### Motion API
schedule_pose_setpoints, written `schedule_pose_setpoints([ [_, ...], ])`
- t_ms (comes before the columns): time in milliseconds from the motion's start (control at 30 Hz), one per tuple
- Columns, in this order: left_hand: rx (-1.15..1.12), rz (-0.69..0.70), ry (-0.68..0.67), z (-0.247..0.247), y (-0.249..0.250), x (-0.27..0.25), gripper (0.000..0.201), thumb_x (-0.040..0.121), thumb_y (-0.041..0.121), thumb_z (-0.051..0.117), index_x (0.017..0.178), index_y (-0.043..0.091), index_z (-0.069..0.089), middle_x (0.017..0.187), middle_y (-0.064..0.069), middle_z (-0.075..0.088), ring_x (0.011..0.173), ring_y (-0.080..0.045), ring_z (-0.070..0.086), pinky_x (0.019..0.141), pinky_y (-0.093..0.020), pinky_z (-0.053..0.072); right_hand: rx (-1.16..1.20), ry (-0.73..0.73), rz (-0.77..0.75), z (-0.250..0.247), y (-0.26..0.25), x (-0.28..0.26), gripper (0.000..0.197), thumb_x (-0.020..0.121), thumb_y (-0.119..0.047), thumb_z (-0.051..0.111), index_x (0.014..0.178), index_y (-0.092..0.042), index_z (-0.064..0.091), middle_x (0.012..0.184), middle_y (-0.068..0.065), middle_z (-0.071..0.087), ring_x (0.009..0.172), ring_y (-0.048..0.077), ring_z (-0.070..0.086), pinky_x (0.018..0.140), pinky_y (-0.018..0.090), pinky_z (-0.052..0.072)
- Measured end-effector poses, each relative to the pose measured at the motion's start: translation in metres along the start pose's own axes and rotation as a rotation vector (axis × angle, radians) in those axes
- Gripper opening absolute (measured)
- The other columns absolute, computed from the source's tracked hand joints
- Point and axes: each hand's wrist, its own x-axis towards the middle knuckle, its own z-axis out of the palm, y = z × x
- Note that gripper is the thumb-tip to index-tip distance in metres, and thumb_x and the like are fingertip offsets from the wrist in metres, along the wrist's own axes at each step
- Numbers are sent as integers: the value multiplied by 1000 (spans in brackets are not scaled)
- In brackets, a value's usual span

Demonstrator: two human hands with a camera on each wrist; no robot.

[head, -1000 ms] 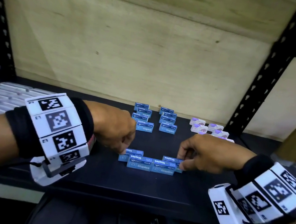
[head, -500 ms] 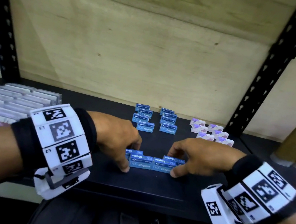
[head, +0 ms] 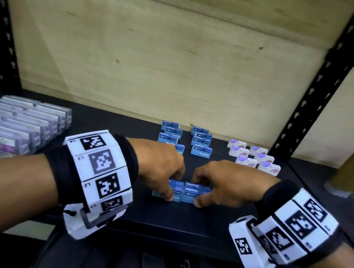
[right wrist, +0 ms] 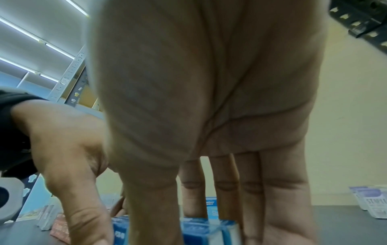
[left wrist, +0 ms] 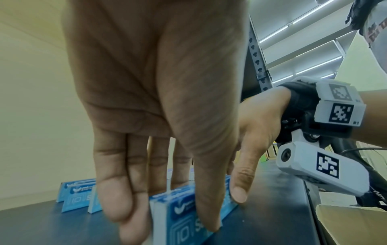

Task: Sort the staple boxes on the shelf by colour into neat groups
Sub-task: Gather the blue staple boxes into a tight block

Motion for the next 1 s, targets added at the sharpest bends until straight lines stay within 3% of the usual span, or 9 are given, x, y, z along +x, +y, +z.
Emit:
schedule_pose_setpoints([
  [167,4,-2,29,3,-1,2,37,85,52,67,112,27,61,89,11,50,89,-15,56,69,-30,46,-10,4,-6,0,-2,1,29,85,-46,71,107,-31,61,83,-14,53,74,6,50,62,25,39],
  [433,-32,2,40,5,-3,4,41,84,52,69,114,25,62,99,9,57,90,-13,57,72,-28,48,0,-18,4,1,-3,2,31,85,-46,72,109,-31,61,98,-10,61,84,12,57,69,28,45],
  [633,-73,-13,37,-1,-10,1,48,78,64,67,111,30,64,100,13,65,92,-10,60,83,-30,52,70,-43,22,-6,3,-3,40,83,-61,65,113,-35,60,91,-14,65,90,11,61,85,30,49],
  [700,-94,-23,64,-9,-15,-1,49,79,68,62,110,30,64,103,12,66,95,-9,60,88,-32,52,146,-18,30,-12,9,-4,41,85,-67,57,109,-35,62,88,-10,70,85,7,64,87,29,50],
  [800,-71,-40,111,-21,-24,2,50,85,69,54,114,29,64,107,10,65,98,-12,60,92,-34,49,188,85,67,-18,24,2,39,89,-67,48,103,-33,61,86,-16,60,80,1,56,85,27,46],
  [1000,45,-103,145,-34,-45,27,45,89,60,57,120,28,60,114,5,61,102,-19,58,87,-35,49,174,151,214,-16,59,26,31,91,-56,57,110,-33,61,104,-15,64,99,11,60,94,32,48],
])
